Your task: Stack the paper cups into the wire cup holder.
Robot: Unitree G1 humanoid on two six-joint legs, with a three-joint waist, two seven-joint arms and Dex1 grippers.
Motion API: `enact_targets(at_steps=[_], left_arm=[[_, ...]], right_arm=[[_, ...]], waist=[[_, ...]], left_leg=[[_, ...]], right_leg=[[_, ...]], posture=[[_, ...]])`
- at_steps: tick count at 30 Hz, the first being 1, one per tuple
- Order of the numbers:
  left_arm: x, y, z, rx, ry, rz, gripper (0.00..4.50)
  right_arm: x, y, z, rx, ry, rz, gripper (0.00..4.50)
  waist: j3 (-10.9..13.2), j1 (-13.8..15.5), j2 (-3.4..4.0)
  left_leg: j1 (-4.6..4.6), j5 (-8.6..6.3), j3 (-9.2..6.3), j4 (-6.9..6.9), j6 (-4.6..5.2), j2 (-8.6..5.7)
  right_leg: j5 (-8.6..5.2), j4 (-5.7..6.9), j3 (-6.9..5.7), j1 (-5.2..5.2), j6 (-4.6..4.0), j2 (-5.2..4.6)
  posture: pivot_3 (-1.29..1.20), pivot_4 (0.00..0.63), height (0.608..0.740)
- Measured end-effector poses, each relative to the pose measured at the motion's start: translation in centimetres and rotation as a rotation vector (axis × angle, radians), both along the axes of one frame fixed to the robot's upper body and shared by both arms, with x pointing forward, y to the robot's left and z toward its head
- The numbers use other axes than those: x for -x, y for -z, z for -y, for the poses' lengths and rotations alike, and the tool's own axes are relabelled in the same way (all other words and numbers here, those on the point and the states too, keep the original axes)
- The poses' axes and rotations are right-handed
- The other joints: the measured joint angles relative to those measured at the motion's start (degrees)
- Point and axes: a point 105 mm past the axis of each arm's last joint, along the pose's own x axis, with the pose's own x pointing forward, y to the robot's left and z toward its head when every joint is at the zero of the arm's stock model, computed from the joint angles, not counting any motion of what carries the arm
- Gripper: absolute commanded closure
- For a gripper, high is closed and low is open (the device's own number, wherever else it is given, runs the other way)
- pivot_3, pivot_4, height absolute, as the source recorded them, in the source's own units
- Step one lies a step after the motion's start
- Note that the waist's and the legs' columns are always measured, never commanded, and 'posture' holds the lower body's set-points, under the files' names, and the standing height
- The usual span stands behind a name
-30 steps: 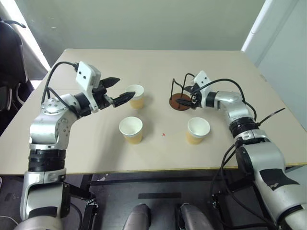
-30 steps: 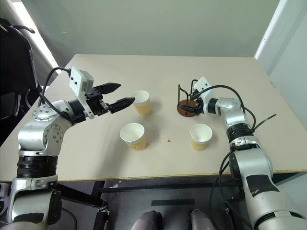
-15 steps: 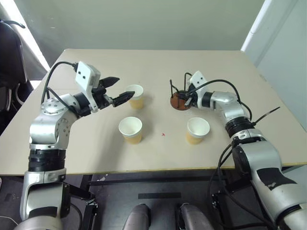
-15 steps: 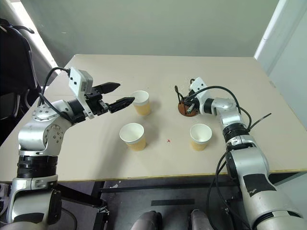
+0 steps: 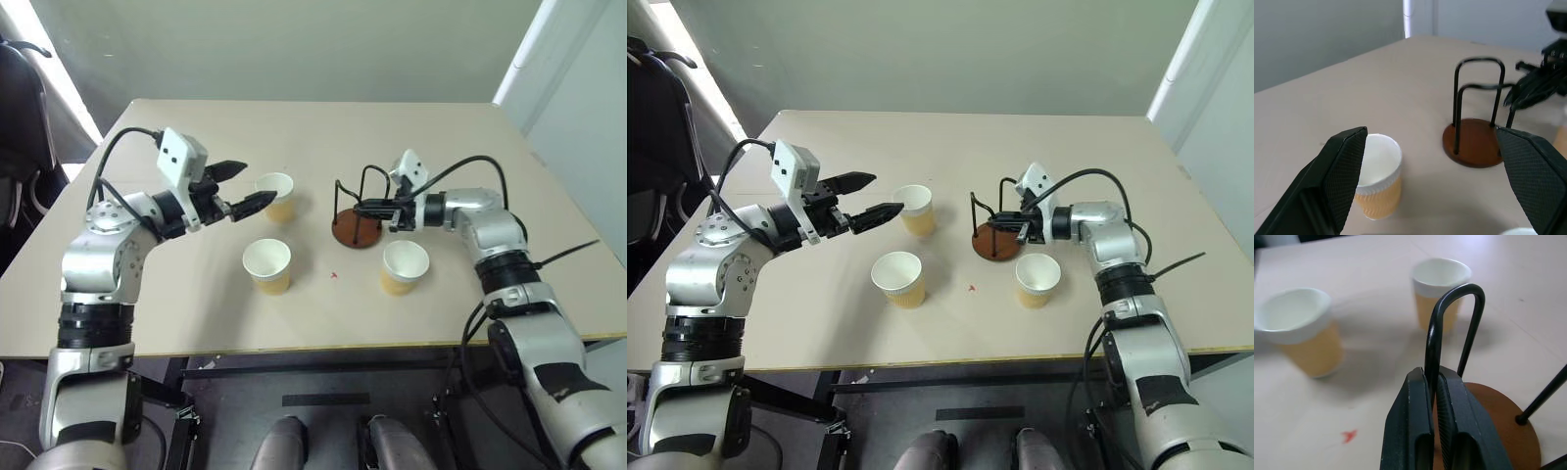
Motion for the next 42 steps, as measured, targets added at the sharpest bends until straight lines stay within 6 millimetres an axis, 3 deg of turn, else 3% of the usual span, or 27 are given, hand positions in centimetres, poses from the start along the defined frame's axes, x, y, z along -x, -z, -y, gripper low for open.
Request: enact_targets(at_steps=[7, 15, 21, 42], left_arm=[[1.4, 0.6, 0.2, -0.108, 0.136, -0.061, 0.00], [3.1, -2.1, 0.9, -0.121, 0.307, -0.082, 0.00], [3.8, -1.9, 0.9, -0.152, 0.360, -0.121, 0.00], [5.3, -1.4, 0.4, -0.203, 0.411, -0.186, 0.00]], right_arm=[[2.7, -0.2, -0.5, 0.045, -0.078, -0.006, 4.47], [5.5, -0.3, -2.7, 0.045, -0.176, -0.005, 4.47], [7.2, 1.2, -3.7, 0.054, -0.227, -0.051, 4.47], [8.9, 3.3, -3.6, 0.131, -0.291, -0.068, 4.47]], waist=[[0.0, -0.1, 0.00], [0.0, -0.1, -0.01], [0.0, -0.1, -0.01], [0.0, -0.1, -0.04]], left_leg=[[0.05, 0.03, -0.02, 0.01, -0.04, 0.05], [0.05, 0.03, -0.02, 0.02, -0.03, 0.06], [0.05, 0.03, -0.02, 0.03, -0.03, 0.09], [0.06, 0.05, 0.00, 0.08, -0.02, 0.16]], right_leg=[[-0.04, 0.05, 0.01, 0.01, -0.07, 0.07], [-0.13, 0.03, 0.02, 0.01, -0.22, 0.08], [-0.13, 0.04, 0.02, 0.00, -0.22, 0.10], [-0.28, 0.05, 0.05, 0.02, -0.46, 0.15]], posture=[[0.00, 0.150, 0.740], [0.00, 0.150, 0.740], [0.00, 0.150, 0.740], [0.00, 0.150, 0.740]])
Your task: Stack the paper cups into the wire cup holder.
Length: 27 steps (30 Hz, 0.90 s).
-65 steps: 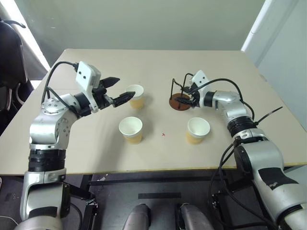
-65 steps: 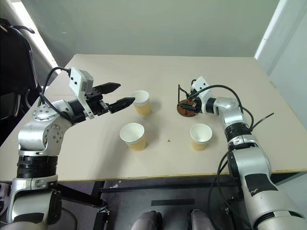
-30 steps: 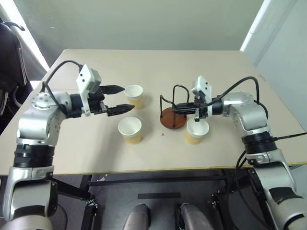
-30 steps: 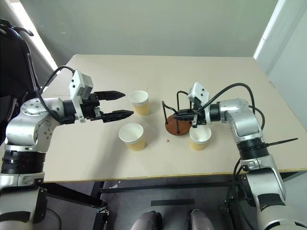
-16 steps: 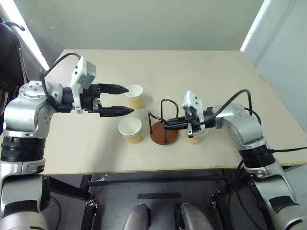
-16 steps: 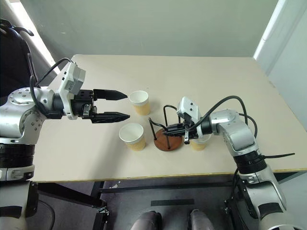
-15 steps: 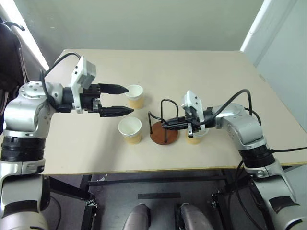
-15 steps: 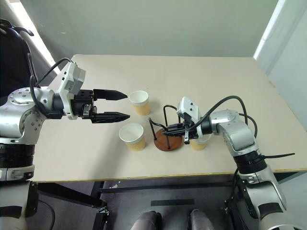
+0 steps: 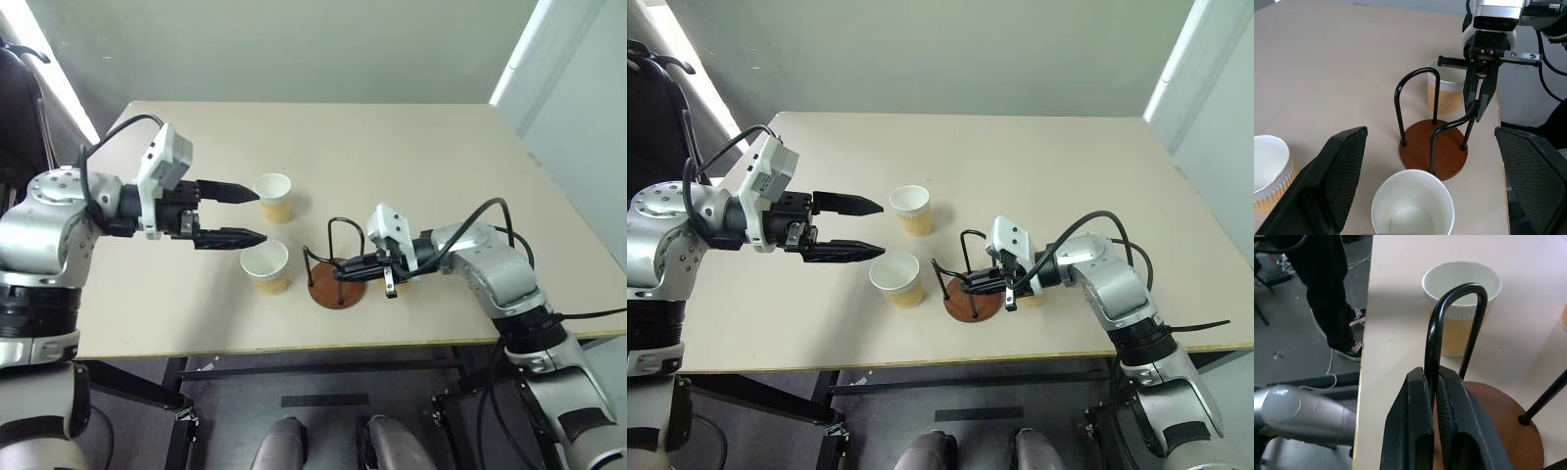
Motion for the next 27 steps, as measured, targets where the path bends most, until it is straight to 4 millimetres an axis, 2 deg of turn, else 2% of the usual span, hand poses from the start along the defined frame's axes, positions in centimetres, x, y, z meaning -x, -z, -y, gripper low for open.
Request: enact_targets(at_steps=[1, 4, 11, 20, 27], left_arm=[[0.0, 0.0, 0.0, 0.000, 0.000, 0.000, 0.00], [0.0, 0.1, 0.0, 0.000, -0.001, -0.002, 0.00], [0.0, 0.3, -0.1, -0.001, -0.005, -0.007, 0.00], [-0.2, 0.3, 0.3, 0.012, 0.003, 0.001, 0.00], [-0.3, 0.1, 1.3, 0.014, 0.042, 0.012, 0.00]], right_arm=[[0.0, 0.0, 0.0, 0.003, -0.002, 0.005, 4.47], [-0.1, 0.1, 0.1, 0.013, -0.004, 0.019, 3.76], [-0.2, 0.3, 0.2, 0.017, 0.003, 0.021, 1.48], [-0.4, 0.1, 1.1, 0.043, 0.013, 0.038, 1.48], [0.3, -2.0, 2.2, 0.077, -0.018, 0.083, 1.48]], waist=[[0.0, 0.0, 0.00], [0.0, 0.0, -0.01], [0.0, 0.0, -0.01], [0.0, 0.1, -0.01], [0.0, 0.1, -0.02]], left_leg=[[0.00, 0.00, 0.00, 0.00, 0.00, 0.00], [0.01, 0.00, 0.00, 0.00, 0.00, 0.01], [0.01, 0.00, 0.01, 0.00, 0.00, 0.02], [0.00, 0.00, 0.02, 0.01, 0.00, 0.02], [0.01, 0.00, 0.06, 0.02, 0.00, 0.08]], right_leg=[[0.00, 0.00, 0.00, 0.00, 0.00, 0.00], [0.00, 0.00, 0.00, 0.00, 0.00, 0.00], [0.00, 0.00, 0.00, 0.00, 0.00, 0.01], [0.00, 0.00, 0.01, 0.02, 0.00, 0.00], [0.00, 0.00, 0.00, 0.03, 0.00, 0.03]], posture=[[0.00, 0.150, 0.740], [0.00, 0.150, 0.740], [0.00, 0.150, 0.740], [0.00, 0.150, 0.740], [0.00, 0.150, 0.740]])
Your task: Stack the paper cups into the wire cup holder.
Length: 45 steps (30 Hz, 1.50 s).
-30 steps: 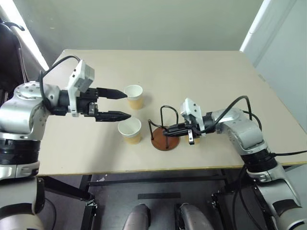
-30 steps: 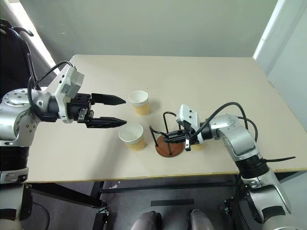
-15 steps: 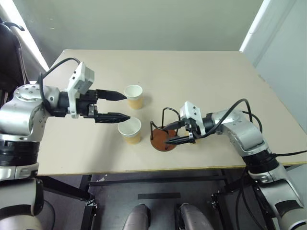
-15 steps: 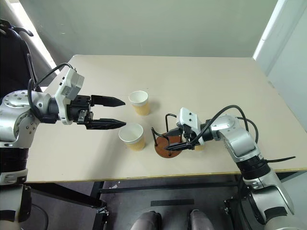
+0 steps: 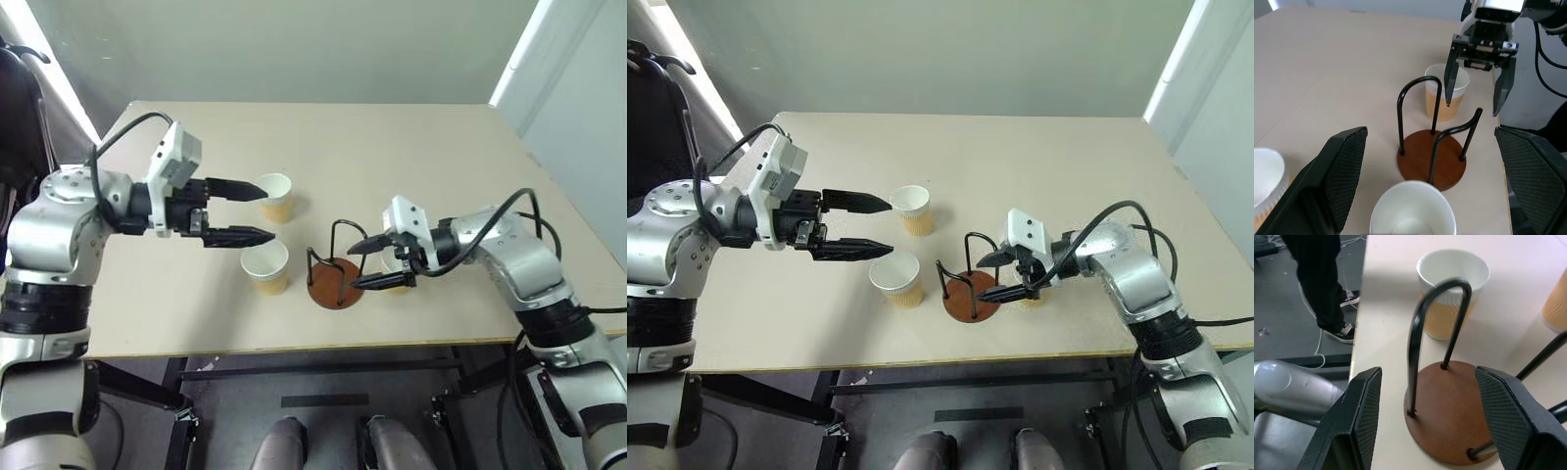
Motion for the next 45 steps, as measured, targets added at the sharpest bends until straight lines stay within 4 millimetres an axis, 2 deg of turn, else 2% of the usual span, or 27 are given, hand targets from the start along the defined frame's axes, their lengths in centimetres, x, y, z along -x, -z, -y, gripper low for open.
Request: enact_targets(at_steps=[7, 13, 27, 30, 37, 40, 45], left_arm=[[-0.1, 0.3, 0.9, -0.013, 0.035, -0.002, 0.00], [0.3, 1.2, 1.6, -0.069, 0.094, -0.010, 0.00], [0.4, 1.2, 1.9, -0.084, 0.106, 0.004, 0.00], [0.6, 1.1, 2.1, -0.092, 0.117, 0.015, 0.00], [1.1, 1.0, 1.6, -0.135, 0.144, 0.034, 0.00], [0.9, 0.7, 0.8, -0.165, 0.134, 0.052, 0.00], [0.4, 0.3, 0.6, -0.184, 0.128, 0.071, 0.00]], right_arm=[[1.1, -1.0, 1.4, 0.062, -0.030, 0.037, 1.48], [-1.0, -1.2, 4.1, 0.258, 0.028, 0.291, 1.48], [-1.8, 2.4, 5.3, 0.460, -0.050, 0.367, 1.48], [-2.1, 3.4, 5.9, 0.512, -0.061, 0.369, 2.09], [-2.3, 4.0, 6.6, 0.540, -0.074, 0.347, 4.46], [-2.1, 3.6, 6.9, 0.532, -0.074, 0.321, 4.46], [-0.9, 0.9, 7.0, 0.458, -0.068, 0.299, 4.46]], waist=[[0.0, 0.0, 0.00], [0.0, 0.0, -0.01], [0.0, 0.0, -0.01], [0.0, 0.0, -0.01], [0.0, 0.0, -0.01], [0.0, 0.1, -0.01], [0.0, 0.2, -0.01]], left_leg=[[0.01, 0.00, 0.03, 0.02, 0.00, 0.03], [0.02, -0.03, 0.02, 0.05, 0.07, 0.05], [0.02, -0.04, 0.03, 0.07, 0.08, 0.08], [0.01, -0.04, 0.04, 0.07, 0.09, 0.08], [0.02, -0.04, 0.04, 0.06, 0.09, 0.09], [0.01, -0.04, 0.03, 0.06, 0.09, 0.09], [-0.01, -0.05, 0.07, 0.06, 0.11, 0.10]], right_leg=[[0.01, -0.01, 0.00, 0.03, 0.02, 0.02], [0.25, -0.01, 0.00, 0.04, 0.42, 0.01], [0.31, -0.04, 0.00, 0.07, 0.52, 0.02], [0.32, -0.04, 0.00, 0.07, 0.53, 0.01], [0.31, -0.04, 0.00, 0.06, 0.52, 0.03], [0.30, -0.05, 0.00, 0.08, 0.50, 0.02], [0.18, -0.11, 0.00, 0.09, 0.31, 0.02]], posture=[[0.00, 0.150, 0.740], [0.00, 0.150, 0.740], [0.00, 0.150, 0.740], [0.00, 0.150, 0.740], [0.00, 0.150, 0.740], [0.00, 0.150, 0.740], [0.00, 0.150, 0.740]])
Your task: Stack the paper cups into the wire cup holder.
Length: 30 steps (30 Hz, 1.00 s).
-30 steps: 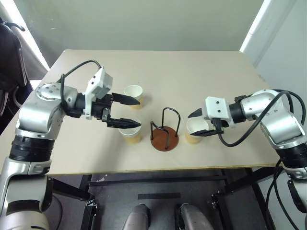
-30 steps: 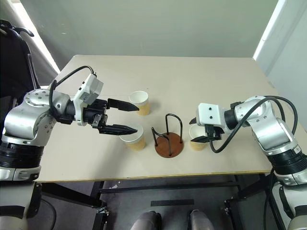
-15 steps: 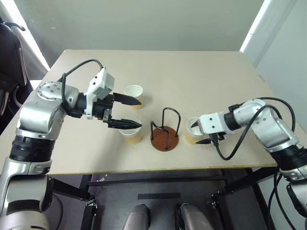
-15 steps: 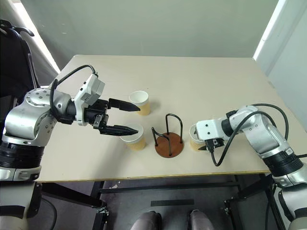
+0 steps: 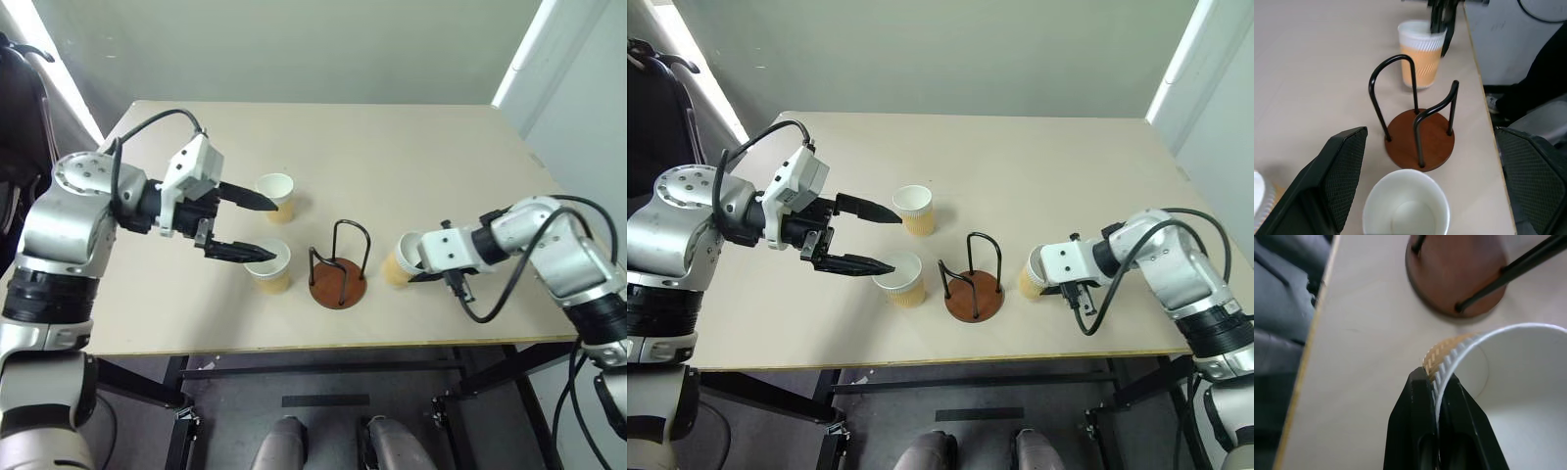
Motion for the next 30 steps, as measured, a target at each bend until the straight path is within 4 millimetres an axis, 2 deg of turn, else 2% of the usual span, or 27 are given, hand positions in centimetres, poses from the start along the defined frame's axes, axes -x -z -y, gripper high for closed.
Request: enact_targets(at_steps=[5, 10, 13, 20, 26, 30], left_arm=[[-0.3, 0.0, -0.1, -0.006, 0.000, 0.006, 0.00], [-0.5, 0.2, -0.1, -0.008, 0.006, 0.003, 0.00], [-0.5, 0.2, -0.1, -0.010, 0.008, 0.003, 0.00], [-0.7, 0.4, -0.4, -0.015, 0.001, 0.004, 0.00], [-0.8, 0.4, -0.4, -0.011, 0.003, 0.002, 0.00], [-0.8, 0.4, -0.4, -0.011, 0.003, 0.002, 0.00]], right_arm=[[0.0, -3.2, -0.4, -0.075, 0.023, 0.038, 4.46], [-0.1, -8.3, -1.3, -0.168, 0.011, 0.155, 4.46], [0.4, -9.4, -2.2, -0.196, -0.022, 0.175, 4.46], [2.7, -9.8, -5.2, -0.244, -0.144, 0.140, 4.46], [2.2, -8.0, -6.6, -0.205, -0.190, 0.129, 4.46], [1.5, -7.2, -6.6, -0.173, -0.188, 0.130, 4.46]], waist=[[0.0, -0.2, 0.00], [0.0, -0.2, 0.00], [0.0, -0.2, 0.00], [0.0, -0.2, 0.00], [0.0, -0.2, 0.00], [0.0, -0.1, 0.01]], left_leg=[[0.02, 0.00, 0.00, -0.02, 0.00, 0.00], [0.02, 0.00, -0.01, -0.05, 0.00, 0.02], [0.01, 0.00, -0.01, -0.06, 0.00, 0.02], [0.00, 0.00, 0.00, -0.05, 0.00, 0.02], [0.02, 0.01, -0.01, -0.02, 0.00, 0.02], [-0.01, 0.01, -0.01, -0.03, 0.00, 0.02]], right_leg=[[-0.04, 0.04, 0.01, -0.04, -0.07, 0.01], [-0.05, 0.04, 0.01, -0.06, -0.07, 0.02], [-0.05, 0.02, 0.01, -0.06, -0.06, 0.02], [-0.11, 0.04, 0.01, -0.07, -0.14, 0.03], [-0.10, 0.10, 0.01, -0.08, -0.13, 0.03], [-0.04, 0.08, 0.01, -0.10, -0.03, 0.02]], posture=[[0.00, 0.150, 0.740], [0.00, 0.150, 0.740], [0.00, 0.150, 0.740], [0.00, 0.150, 0.740], [0.00, 0.150, 0.740], [0.00, 0.150, 0.740]])
